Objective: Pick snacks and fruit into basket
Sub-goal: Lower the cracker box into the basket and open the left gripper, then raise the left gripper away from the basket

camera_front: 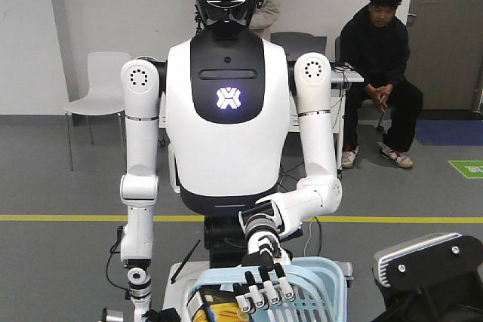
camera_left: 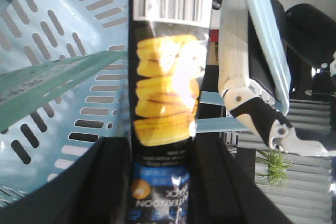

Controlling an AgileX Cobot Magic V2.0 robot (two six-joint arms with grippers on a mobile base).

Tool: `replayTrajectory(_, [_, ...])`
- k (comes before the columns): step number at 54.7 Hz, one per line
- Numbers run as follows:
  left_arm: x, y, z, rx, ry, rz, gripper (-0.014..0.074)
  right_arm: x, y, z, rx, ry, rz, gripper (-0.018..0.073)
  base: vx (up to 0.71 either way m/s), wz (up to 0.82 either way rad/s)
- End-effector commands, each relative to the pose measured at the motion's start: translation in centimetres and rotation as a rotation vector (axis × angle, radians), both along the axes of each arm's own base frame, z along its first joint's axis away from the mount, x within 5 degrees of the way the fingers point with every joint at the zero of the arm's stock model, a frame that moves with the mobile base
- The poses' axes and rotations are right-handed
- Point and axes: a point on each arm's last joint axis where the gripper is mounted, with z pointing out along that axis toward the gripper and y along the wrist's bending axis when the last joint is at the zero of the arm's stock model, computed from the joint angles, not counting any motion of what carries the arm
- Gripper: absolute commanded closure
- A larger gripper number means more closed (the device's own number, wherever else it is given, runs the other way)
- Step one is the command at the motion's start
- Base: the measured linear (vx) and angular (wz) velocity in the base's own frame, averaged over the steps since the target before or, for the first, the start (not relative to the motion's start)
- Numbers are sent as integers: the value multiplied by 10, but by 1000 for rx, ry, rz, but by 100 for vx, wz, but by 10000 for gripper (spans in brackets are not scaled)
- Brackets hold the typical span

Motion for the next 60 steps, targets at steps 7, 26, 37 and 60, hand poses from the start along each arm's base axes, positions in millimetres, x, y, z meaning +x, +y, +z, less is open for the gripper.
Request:
replayTrajectory(7, [5,-4,29,-112,-111,-2,-28,0,-3,18,-14,-81,-10,568,0,0])
replayTrajectory(26, [3,-7,40,-218,-176,-39,74,0,-3,18,-14,-81,-9,568,0,0])
replayTrajectory(37, [-1,-8,51,-306,-238,-75,427,0,-3,18,-13,-81,-10,568,0,0])
replayTrajectory(60, [-44,9,108,336,-658,-424,595,0,3,16,-22,-67,54,568,0,0])
